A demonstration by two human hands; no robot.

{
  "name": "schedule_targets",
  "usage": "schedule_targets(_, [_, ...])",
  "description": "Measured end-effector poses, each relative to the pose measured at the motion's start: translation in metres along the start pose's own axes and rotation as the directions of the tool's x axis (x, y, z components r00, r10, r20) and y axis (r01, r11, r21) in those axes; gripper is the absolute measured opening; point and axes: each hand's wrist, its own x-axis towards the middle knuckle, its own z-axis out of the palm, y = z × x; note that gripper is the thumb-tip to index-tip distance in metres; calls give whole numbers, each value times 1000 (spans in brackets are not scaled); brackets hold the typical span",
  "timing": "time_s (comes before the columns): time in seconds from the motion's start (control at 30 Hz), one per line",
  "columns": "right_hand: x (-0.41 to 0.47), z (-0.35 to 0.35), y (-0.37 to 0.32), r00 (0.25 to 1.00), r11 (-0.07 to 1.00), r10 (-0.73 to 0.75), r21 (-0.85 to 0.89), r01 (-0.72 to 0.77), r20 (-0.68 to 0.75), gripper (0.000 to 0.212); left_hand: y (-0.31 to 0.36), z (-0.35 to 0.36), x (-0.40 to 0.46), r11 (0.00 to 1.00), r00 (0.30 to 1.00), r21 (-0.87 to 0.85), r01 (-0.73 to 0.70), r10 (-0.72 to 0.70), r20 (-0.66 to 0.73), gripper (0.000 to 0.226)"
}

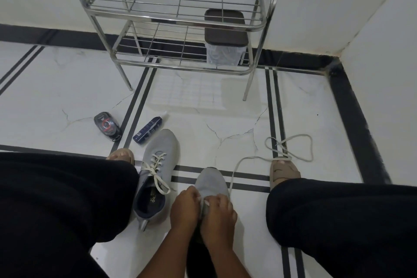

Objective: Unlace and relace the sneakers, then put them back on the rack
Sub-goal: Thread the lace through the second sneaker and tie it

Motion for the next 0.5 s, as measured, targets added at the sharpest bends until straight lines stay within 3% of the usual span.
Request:
schedule_targets(0.07, [-7, -3, 5, 996, 994, 94, -63, -94, 4, 32, 2, 0, 0, 999, 999, -18, 49, -49, 5, 13])
schedule_targets(0.17, [-9, -13, 12, 929, 942, 330, 8, -336, 167, 36, 10, -1, -2, 985, 990, -116, 129, -135, -47, 10])
schedule_targets(0.23, [-6, -11, 18, 915, 934, 342, 25, -355, 215, 46, 25, -10, -6, 955, 973, -264, 136, -179, -148, 8])
schedule_targets(0.33, [-3, -18, 17, 906, 944, 309, 21, -329, 289, 41, 55, -49, -2, 739, 906, -673, 25, -301, -297, 7])
schedule_targets(0.4, [-1, -22, 17, 892, 941, 299, 53, -335, 338, 40, 76, -89, 3, 557, 830, -824, -105, -408, -381, 9])
schedule_targets(0.43, [0, -23, 17, 886, 939, 294, 67, -338, 359, 40, 84, -109, 4, 520, 784, -836, -172, -441, -436, 10])
schedule_targets(0.5, [0, -25, 15, 879, 946, 260, 78, -316, 401, 38, 92, -138, 5, 586, 736, -776, -234, -415, -535, 10])
